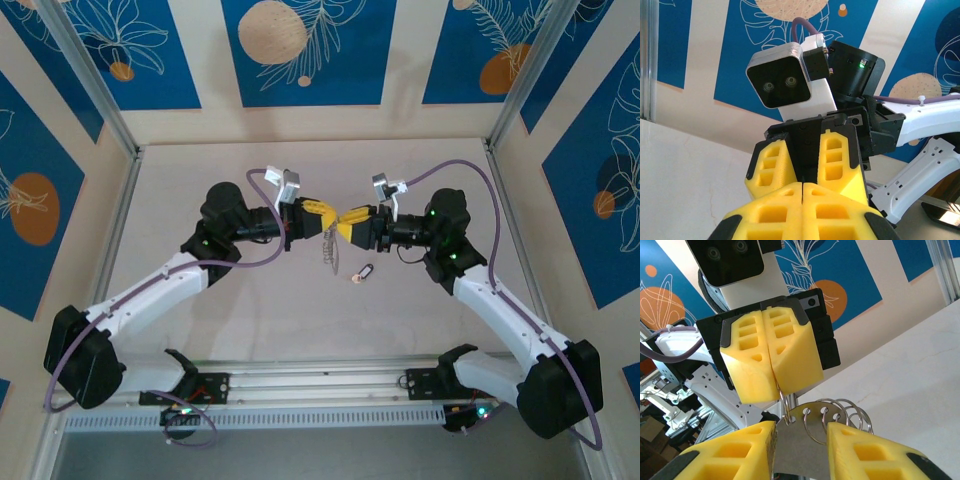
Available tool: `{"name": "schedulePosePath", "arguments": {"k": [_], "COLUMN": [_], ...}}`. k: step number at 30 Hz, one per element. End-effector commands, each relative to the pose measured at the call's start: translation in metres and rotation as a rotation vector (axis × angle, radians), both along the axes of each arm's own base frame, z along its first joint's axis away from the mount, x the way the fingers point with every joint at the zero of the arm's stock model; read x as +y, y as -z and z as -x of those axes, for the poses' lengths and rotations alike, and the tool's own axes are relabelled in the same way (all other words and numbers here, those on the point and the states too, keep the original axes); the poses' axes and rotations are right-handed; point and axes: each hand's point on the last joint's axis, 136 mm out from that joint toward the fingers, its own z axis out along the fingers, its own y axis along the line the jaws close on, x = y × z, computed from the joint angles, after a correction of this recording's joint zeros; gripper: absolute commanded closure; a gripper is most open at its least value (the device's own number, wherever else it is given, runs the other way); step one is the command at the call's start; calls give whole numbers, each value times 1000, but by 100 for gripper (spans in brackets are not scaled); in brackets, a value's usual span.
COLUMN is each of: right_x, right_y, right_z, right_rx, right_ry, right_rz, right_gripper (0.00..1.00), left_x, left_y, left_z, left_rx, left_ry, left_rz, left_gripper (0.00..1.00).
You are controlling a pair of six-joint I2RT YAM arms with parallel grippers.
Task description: Put the keys on the keyring
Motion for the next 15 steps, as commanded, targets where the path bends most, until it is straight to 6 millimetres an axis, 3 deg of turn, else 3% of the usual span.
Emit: {"name": "schedulePosePath", "arguments": {"k": [1, 15], "right_x": [1, -1], "right_y": [-18, -24], "right_z": [1, -4], "right_rx": [-48, -66], "right_ry": [3, 35], "right_rz": [-24, -32], "right_gripper": [67, 69], "left_x": [0, -1], "left_y": [-10, -7], "left_z": [4, 7], "left_rx": [-32, -23], "left_ry": [28, 51], "left_rz": [35, 33], "left_gripper": [100, 100]}}
